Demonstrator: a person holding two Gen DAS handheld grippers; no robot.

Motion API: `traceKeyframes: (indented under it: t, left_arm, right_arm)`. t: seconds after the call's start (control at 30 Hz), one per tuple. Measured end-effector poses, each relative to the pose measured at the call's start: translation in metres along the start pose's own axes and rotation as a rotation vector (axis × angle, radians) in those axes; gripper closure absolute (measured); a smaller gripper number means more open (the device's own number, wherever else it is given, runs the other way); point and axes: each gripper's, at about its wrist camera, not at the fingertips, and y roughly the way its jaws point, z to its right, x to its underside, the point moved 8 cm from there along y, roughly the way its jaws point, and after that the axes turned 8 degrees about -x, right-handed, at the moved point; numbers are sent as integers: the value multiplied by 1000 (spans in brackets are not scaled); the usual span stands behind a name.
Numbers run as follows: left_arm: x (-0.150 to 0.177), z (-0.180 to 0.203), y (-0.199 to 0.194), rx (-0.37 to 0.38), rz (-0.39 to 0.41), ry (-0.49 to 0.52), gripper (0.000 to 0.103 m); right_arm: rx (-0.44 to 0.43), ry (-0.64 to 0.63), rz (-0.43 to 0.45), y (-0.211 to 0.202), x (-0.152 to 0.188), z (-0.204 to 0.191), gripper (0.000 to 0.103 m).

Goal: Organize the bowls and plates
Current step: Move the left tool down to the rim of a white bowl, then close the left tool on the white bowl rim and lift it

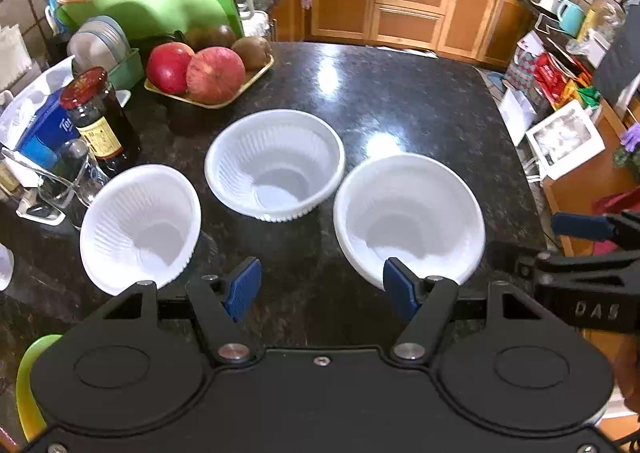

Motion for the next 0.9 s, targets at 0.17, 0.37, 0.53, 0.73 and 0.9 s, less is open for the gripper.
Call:
traceKeyframes:
  t: [0.17,0.37,0.53,0.73,0.9]
  left_arm:
    - [-4,0,13,13,-50,-43,34]
    - [-7,7,28,62,-93,-64,36]
    - [-11,16,39,68,-96,-59,36]
    - [-12,23,49,47,-84,-46,35]
    - [-11,26,51,72,-84,-25,36]
  right_arm:
    - [-13,2,1,11,-14,13,16]
    - [-51,-26,-16,27,-17,17,17]
    - [-60,-47,-31,42,-20,21,17]
    - [-76,-45,-42,50,-20,25,17]
    - [-64,-98,-34,51,-16,19,20]
